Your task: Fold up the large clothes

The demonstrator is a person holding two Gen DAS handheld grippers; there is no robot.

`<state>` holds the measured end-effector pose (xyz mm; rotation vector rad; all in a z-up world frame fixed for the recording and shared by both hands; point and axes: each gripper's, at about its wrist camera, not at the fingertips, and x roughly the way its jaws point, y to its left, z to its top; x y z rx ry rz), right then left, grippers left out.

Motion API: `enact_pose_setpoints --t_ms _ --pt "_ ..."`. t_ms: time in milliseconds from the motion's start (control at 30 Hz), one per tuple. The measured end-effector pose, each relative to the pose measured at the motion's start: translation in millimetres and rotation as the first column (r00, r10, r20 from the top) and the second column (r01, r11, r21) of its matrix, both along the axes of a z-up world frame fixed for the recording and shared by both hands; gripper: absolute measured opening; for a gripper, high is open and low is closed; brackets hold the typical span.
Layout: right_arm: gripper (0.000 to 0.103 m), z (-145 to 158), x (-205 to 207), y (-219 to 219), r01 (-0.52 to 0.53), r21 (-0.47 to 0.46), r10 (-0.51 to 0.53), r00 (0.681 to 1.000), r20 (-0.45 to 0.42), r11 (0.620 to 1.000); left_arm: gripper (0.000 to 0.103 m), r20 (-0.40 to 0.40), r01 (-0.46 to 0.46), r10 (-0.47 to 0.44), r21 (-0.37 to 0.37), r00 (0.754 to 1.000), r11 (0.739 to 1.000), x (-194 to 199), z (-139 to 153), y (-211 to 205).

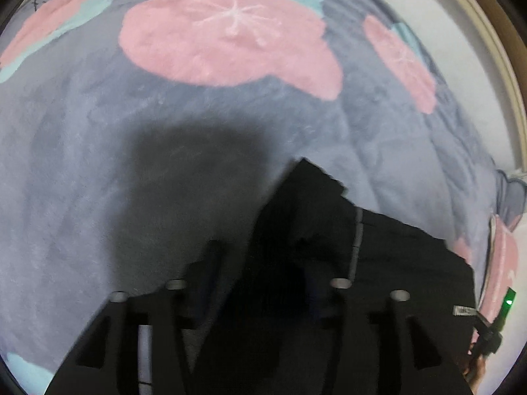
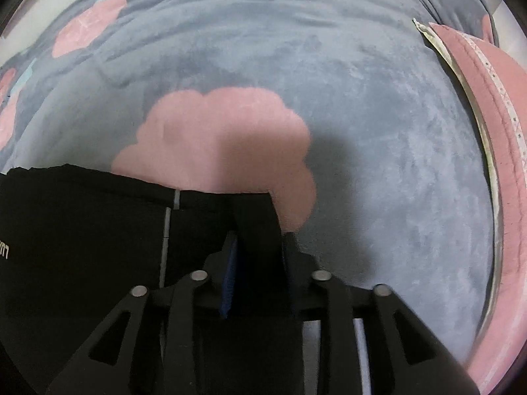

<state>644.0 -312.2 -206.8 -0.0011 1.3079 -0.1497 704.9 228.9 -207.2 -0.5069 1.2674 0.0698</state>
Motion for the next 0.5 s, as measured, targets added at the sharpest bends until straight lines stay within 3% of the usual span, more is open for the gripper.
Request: enact_pose_setpoints --t_ms 33,167,233,333,433,500 --pt "0.045 4.8 -0.4 -2.5 0.007 -0.002 -0.007 1.000 -0.005 1.000 0.053 -0.003 0.006 -0.006 -0.021 1.000 1.000 -0.2 0.8 3.0" --pt "0.047 53.6 -22.6 -13.4 0.036 0.064 -0.041 0.996 0.076 0.997 0.053 0.039 -0.008 0.012 -0.103 0.999 0.995 -16.9 37.4 28.2" --pt "0.055 80.4 -40.1 -13.5 0.034 0.081 -0.044 0.991 0.126 0.996 0.053 0.087 -0.013 0.021 -0.086 0.996 0.996 -31.7 65.0 35.5" --pt "0.060 124.2 -74.6 -0.4 0.008 0.101 -0.028 0.980 0.198 0.995 0.053 0.175 -0.002 0.011 -0.052 0.985 0.999 -58.3 111.3 39.3" --pt "0.060 141.6 -106.6 28.2 -0.028 0.164 -0.008 0.977 0.214 0.986 0.053 0.239 0.061 -0.043 -0.067 0.970 0.996 -86.7 142.5 21.7" --pt "0.060 138.0 -122.4 50.8 -0.064 0.251 0.013 0.979 0.202 0.966 0.053 0.274 0.134 -0.106 -0.084 0.956 0.987 -105.4 154.7 -10.1"
